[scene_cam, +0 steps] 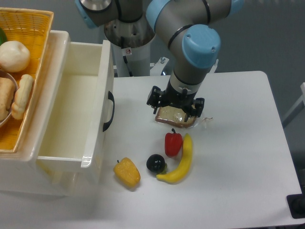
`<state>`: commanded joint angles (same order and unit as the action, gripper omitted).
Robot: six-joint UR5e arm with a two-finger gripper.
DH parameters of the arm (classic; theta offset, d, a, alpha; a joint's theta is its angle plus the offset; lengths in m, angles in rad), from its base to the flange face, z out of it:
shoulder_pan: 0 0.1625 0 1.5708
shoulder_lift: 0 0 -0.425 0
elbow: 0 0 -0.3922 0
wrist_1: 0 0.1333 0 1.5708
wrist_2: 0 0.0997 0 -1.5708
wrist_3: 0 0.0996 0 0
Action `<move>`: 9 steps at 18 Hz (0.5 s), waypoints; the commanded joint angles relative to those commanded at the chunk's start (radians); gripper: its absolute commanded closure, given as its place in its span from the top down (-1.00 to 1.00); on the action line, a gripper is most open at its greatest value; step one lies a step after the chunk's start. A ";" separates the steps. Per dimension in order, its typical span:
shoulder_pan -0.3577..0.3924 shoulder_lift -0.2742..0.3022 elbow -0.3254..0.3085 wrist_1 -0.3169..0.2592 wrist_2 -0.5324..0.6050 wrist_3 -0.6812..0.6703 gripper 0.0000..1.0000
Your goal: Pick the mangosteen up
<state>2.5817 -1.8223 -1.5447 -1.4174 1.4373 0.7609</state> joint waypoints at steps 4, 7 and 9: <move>-0.003 -0.031 0.002 0.050 0.006 -0.003 1.00; -0.011 -0.075 -0.006 0.060 0.005 -0.012 1.00; -0.026 -0.106 -0.006 0.087 0.005 -0.012 1.00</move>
<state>2.5557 -1.9281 -1.5508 -1.3301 1.4419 0.7486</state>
